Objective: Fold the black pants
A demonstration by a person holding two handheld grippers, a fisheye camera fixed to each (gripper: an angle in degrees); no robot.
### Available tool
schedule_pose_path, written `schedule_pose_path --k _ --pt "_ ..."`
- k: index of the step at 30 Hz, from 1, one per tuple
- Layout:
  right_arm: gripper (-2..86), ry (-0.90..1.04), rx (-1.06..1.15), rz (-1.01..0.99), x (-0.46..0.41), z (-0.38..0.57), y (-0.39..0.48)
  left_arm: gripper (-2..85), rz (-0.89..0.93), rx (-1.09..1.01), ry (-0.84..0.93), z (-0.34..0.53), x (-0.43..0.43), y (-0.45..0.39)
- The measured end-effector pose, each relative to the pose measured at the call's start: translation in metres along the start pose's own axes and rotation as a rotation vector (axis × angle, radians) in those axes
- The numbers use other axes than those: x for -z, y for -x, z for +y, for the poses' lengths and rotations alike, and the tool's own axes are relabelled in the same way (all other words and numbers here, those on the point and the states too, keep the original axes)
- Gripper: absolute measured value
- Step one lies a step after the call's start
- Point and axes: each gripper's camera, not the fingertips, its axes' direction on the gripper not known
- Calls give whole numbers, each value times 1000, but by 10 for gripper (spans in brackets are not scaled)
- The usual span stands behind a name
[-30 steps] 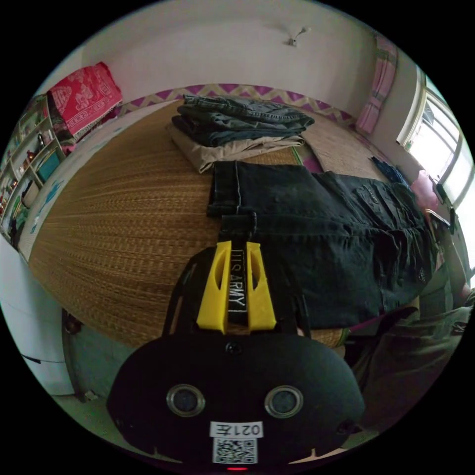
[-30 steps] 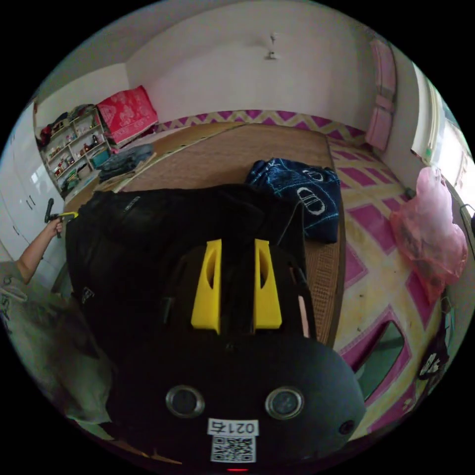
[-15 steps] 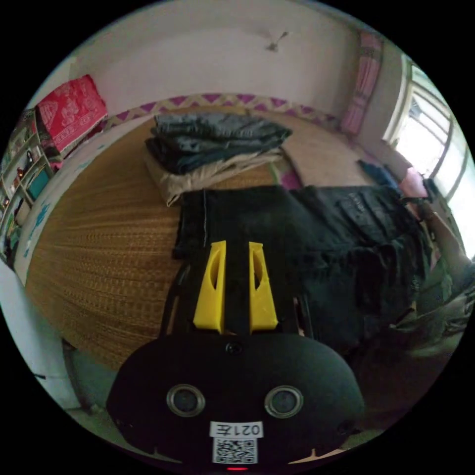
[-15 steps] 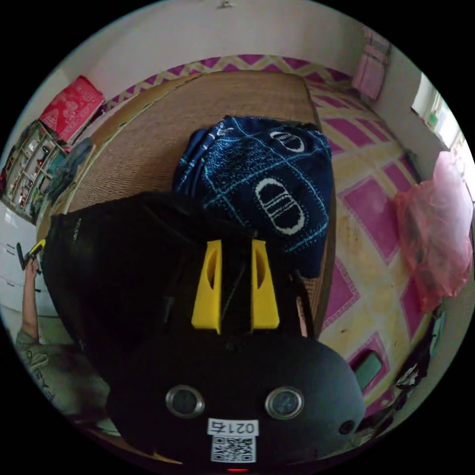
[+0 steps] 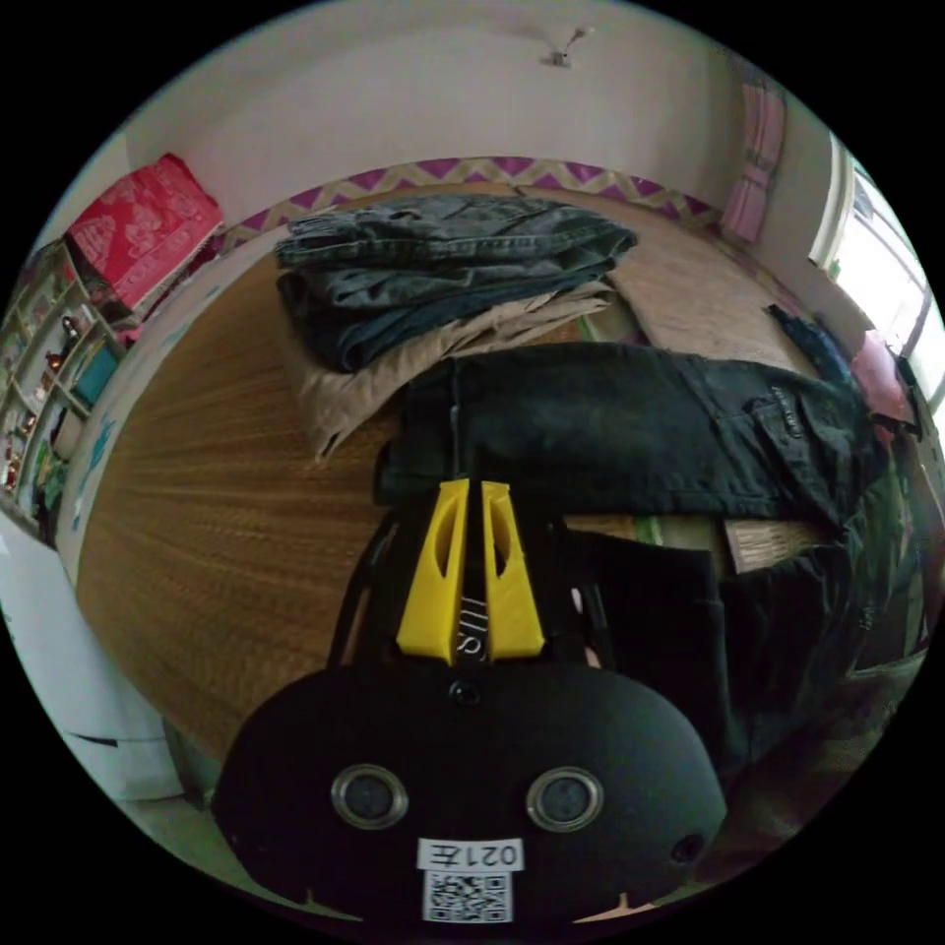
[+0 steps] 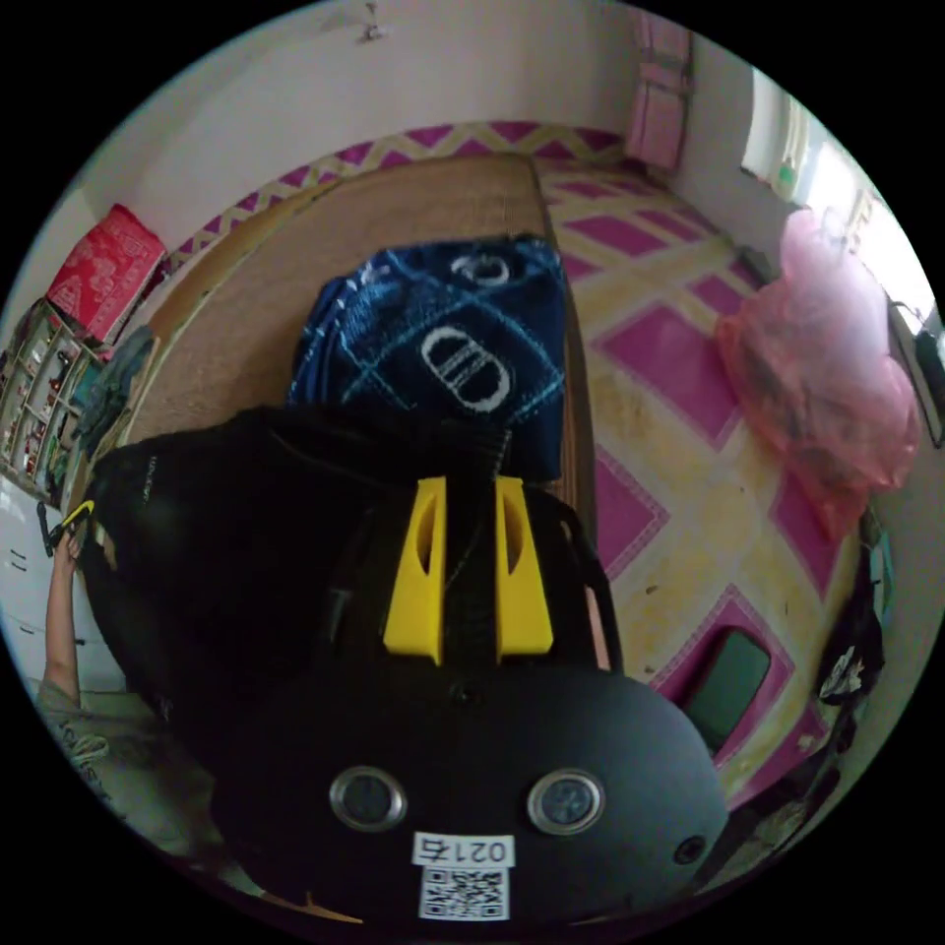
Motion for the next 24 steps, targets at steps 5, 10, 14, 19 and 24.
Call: schedule_pose_path --k 5,10,14,19,24 --pt "77 -207 198 -54 73 53 66 13 -35 124 6 50 21 31" --pt "76 -191 334 -199 89 110 120 -6 -64 263 -249 93 62 43" --pt "75 -82 446 -295 85 161 160 -4 219 61 -330 106 96 7" --pt "36 70 558 -236 64 215 193 35 189 -235 17 113 71 -66" --pt "-4 -23 500 -167 47 255 201 50 88 -90 -15 125 68 -47"
